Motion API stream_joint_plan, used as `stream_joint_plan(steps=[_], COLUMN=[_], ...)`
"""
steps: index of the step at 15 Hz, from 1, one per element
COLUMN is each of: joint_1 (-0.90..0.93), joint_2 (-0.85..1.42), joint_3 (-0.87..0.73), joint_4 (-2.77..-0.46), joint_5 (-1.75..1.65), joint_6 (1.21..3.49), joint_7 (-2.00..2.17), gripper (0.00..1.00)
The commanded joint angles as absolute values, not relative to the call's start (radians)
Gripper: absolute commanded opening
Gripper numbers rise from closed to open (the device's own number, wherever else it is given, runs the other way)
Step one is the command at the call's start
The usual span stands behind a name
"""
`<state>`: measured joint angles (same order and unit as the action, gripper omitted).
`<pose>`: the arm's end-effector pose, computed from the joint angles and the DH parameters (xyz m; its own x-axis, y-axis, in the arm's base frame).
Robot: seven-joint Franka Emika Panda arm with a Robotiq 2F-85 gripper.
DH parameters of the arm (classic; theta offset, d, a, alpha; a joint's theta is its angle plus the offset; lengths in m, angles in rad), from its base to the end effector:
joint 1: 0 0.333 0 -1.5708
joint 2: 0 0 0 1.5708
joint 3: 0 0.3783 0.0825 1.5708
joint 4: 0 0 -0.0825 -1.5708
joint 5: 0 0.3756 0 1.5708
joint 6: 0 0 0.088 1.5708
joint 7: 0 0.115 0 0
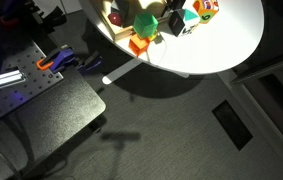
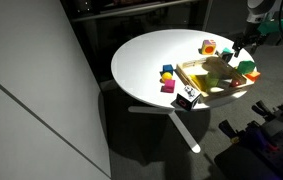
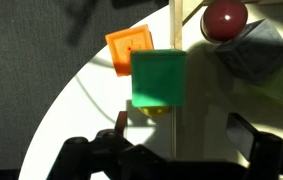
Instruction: Pick up the green block and put it on the orange block and the tray
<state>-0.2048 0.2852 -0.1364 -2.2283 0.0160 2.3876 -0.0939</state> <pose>0.5151 -0.1811 0.2936 0.9594 -0.2528 -0.1248 -0.2527 -0.9674 0.0172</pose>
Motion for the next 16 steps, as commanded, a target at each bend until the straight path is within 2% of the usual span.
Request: stream_joint_plan(steps=[1, 6, 16], joint_1=[-0.186, -0.145, -0.082], joint_2=[0.262, 0.263, 0.204], joint_3=[-0.116, -0.082, -0.069], joint_4=[-2.208, -2.178, -2.253], joint_5=[0.030, 0.017, -0.011], joint_6=[2.303, 2.228, 2.337], joint_7=[-0.119, -0.137, -0.103], gripper=[1.00, 1.00, 1.00])
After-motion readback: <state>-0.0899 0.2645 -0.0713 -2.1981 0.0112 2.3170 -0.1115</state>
